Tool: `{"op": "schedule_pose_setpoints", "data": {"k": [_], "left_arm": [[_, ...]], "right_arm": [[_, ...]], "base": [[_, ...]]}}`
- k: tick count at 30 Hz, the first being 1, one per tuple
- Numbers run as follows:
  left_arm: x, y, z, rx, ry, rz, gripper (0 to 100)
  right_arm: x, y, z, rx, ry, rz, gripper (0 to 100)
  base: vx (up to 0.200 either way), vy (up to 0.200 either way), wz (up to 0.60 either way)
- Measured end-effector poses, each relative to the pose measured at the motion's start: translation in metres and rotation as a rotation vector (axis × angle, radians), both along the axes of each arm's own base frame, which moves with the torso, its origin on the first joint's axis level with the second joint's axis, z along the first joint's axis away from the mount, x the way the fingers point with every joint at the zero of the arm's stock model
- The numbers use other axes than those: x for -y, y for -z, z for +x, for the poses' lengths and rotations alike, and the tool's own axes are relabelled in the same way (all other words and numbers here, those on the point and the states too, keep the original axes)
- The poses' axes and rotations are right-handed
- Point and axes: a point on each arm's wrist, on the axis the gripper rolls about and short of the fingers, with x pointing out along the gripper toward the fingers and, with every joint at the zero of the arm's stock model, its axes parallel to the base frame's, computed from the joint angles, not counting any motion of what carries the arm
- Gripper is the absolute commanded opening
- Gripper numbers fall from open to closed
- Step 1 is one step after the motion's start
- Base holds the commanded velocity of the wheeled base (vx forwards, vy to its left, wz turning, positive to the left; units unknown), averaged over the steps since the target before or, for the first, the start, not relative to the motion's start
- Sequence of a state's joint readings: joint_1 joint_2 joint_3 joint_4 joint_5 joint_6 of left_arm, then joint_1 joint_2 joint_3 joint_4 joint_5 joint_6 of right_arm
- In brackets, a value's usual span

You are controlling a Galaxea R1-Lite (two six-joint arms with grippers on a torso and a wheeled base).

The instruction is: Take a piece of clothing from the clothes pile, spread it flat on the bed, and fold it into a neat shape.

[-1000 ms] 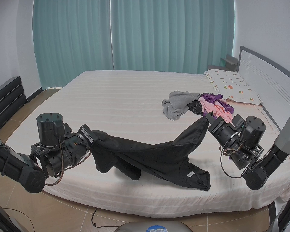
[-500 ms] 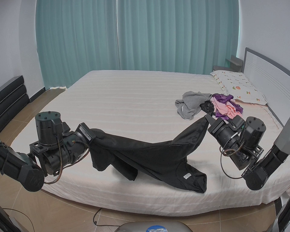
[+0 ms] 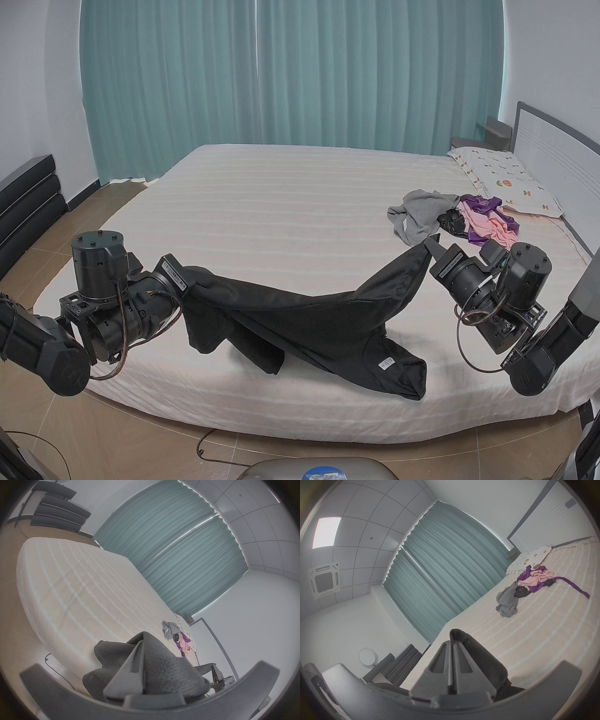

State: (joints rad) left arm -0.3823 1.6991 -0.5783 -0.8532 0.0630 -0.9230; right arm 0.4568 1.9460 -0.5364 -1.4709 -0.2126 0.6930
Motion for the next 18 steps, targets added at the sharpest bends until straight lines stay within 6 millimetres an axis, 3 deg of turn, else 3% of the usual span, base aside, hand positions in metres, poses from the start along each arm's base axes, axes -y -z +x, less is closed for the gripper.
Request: {"op": "schedule_pose_setpoints", "data": {"k": [4,13,18], "left_arm": [[-0.002,0.001,0.0,-0.007,-0.004,0.004,0],[0.002,0.002,-0.007,-0.015,0.015,0.009,0],[0.001,-0.001,-0.014,-0.007,0.026,0.016,0]], "right_arm": [[0.003,-0.002,-0.002,0.002,-0.002,-0.002,0],[0.012,-0.004,-0.002,0.006,-0.019,-0.006,0],[0.018,-0.014,-0.014,0.018,-0.029,-0.008,0]], "base": [[0.0,0.0,0.0],[-0.2,0.0,0.0],[-0.2,0.0,0.0]]}}
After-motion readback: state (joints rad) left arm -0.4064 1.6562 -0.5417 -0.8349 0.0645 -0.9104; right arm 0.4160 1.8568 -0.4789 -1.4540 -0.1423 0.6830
